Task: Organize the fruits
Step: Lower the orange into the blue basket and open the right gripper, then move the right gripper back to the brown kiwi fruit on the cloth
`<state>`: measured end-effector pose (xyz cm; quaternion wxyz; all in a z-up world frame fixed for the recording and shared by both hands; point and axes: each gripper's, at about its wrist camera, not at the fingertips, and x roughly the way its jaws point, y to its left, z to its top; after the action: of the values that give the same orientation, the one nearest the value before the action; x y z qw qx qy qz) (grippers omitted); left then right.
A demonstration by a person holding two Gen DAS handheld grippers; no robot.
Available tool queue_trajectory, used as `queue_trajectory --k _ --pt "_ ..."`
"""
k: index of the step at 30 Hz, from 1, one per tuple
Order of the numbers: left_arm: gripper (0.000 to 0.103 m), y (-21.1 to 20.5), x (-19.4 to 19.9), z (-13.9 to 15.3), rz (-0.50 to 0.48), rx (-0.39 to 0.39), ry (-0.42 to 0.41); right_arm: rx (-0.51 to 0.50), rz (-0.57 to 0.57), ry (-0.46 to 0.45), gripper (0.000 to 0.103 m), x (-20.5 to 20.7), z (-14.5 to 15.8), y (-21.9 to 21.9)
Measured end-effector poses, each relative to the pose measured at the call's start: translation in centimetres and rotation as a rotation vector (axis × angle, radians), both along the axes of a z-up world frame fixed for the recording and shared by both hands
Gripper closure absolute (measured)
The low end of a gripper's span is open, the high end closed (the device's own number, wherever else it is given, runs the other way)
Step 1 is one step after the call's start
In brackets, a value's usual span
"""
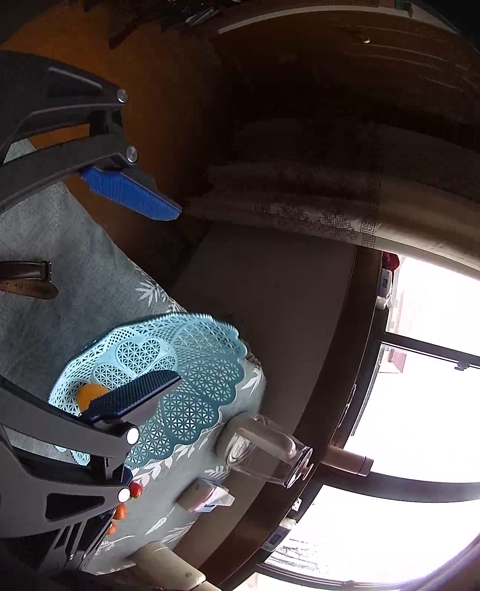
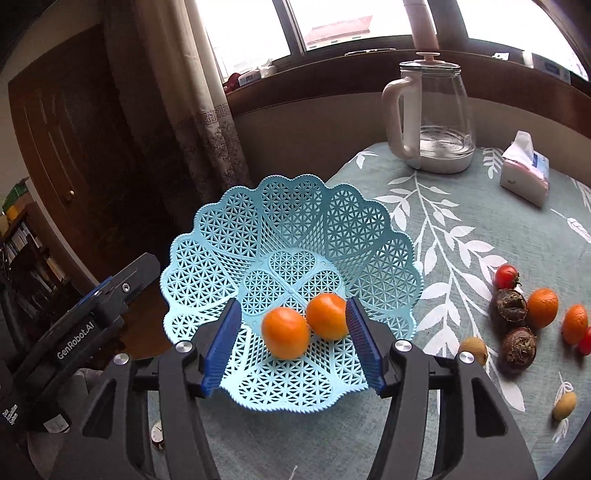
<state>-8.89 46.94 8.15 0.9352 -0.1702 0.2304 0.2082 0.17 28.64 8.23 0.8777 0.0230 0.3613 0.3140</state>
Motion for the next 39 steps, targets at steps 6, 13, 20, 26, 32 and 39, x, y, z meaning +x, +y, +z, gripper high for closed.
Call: queue_trajectory --k 6,13,20,26,32,39 --pt "0.017 -0.7 0.1 0.0 -0.019 0.001 0.001 0.035 -0.052 0.017 0.044 0.0 -0.1 -1.9" --pt "0.013 -1.2 0.4 0.0 -0.031 -0.003 -0.002 0.071 -0.107 0.024 0.041 -0.3 -0.3 -4.0" --pt "0.008 -1.7 0.4 -0.1 -0.036 -0.016 -0.005 0.097 -0.165 0.042 0.038 -0.4 -0.7 -6.0" --pt "0.007 -2.4 0.6 -0.1 -0.056 -0.014 -0.007 0.104 -0.222 0.040 0.031 -0.3 -1.1 -7.7" --pt "0.004 -3.2 0.8 -0.2 -0.080 -0.014 -0.005 0.103 -0.272 0.046 0.030 -0.2 -1.7 -9.5" --pt "0.004 -4.5 1.2 -0.3 -0.120 0.000 0.003 0.091 -0.319 0.053 0.030 -0.3 -2.4 -11.5"
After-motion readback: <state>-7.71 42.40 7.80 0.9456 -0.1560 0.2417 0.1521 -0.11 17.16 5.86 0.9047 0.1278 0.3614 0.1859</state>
